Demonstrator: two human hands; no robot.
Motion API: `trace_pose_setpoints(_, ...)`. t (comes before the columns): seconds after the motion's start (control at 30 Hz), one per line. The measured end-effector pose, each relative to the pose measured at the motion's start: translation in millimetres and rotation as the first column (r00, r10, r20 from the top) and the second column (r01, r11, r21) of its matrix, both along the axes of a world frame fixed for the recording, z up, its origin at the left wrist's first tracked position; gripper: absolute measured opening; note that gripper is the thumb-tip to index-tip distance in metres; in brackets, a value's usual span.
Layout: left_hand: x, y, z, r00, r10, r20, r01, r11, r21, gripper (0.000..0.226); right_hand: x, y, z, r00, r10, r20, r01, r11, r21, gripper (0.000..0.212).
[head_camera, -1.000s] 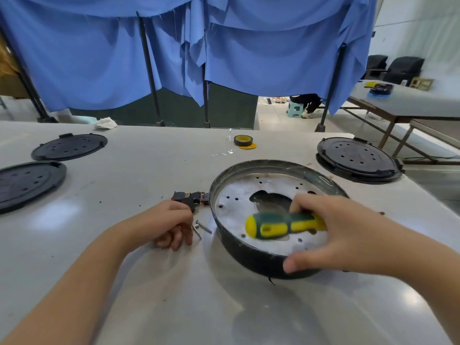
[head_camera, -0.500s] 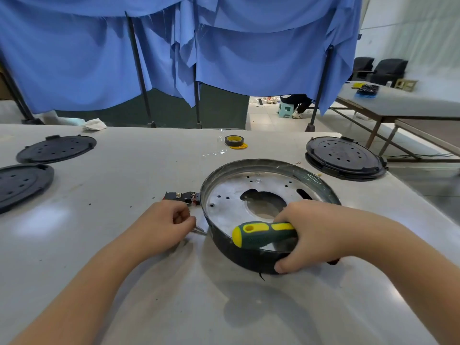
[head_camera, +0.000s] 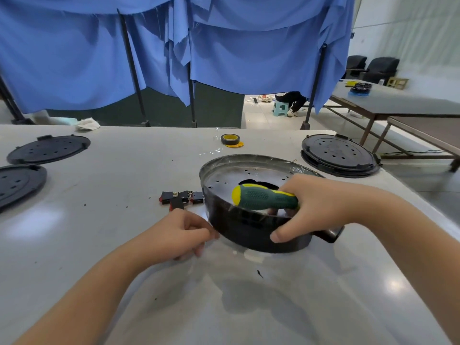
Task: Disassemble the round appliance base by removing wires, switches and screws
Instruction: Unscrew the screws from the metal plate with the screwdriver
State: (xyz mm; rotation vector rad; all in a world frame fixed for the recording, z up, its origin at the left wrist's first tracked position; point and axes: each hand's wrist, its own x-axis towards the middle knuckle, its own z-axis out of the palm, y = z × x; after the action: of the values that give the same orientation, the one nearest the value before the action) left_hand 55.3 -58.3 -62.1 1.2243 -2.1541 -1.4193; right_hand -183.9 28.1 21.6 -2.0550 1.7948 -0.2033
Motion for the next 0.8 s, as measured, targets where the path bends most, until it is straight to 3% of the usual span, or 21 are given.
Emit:
trace_pose_setpoints(0.07, -5.8, 5.5, 0.3, 0.994, -0.021, -0.105, 0.042, 0.978, 0.205, 0.023, -2.5, -0.7, 3.3, 1.000, -0.011, 0.020, 0.011, 1.000, -0.004, 0.037)
trace_pose_setpoints(0.2, -13.2, 10.3, -0.2, 0.908, 0.107, -0.406, 0.150, 0.820, 0.552, 0.039, -6.6, -1.0, 4.3, 0.997, -0.057, 0.047, 0.058, 0.998, -0.031, 0.041)
trace_pose_setpoints(0.3, -20.2, 16.3, -1.2, 0.859, 0.133, -0.495, 0.232, 0.760, 0.607, 0.043, -5.2, -1.0, 1.0, 0.997, -0.050, 0.060, 0.053, 0.997, -0.052, 0.046)
trace_pose_setpoints(0.5, -30.9, 29.0, -3.7, 0.844, 0.114, -0.523, 0.361, 0.601, 0.713, 0.029, 3.4, -2.1, -6.9, 0.996, -0.073, 0.056, 0.077, 0.994, -0.081, 0.047)
trace_pose_setpoints(0.7, -33.8, 30.6, -5.0, 0.856, 0.248, -0.453, 0.248, 0.572, 0.782, 0.031, 8.8, -5.0, -8.1, 0.996, -0.078, 0.049, 0.081, 0.994, -0.075, 0.045)
trace_pose_setpoints(0.8, -35.1, 34.6, -2.7, 0.841, 0.258, -0.476, 0.290, 0.528, 0.798, 0.030, 8.3, -2.9, -6.2, 0.996, -0.081, 0.049, 0.084, 0.995, -0.054, 0.045)
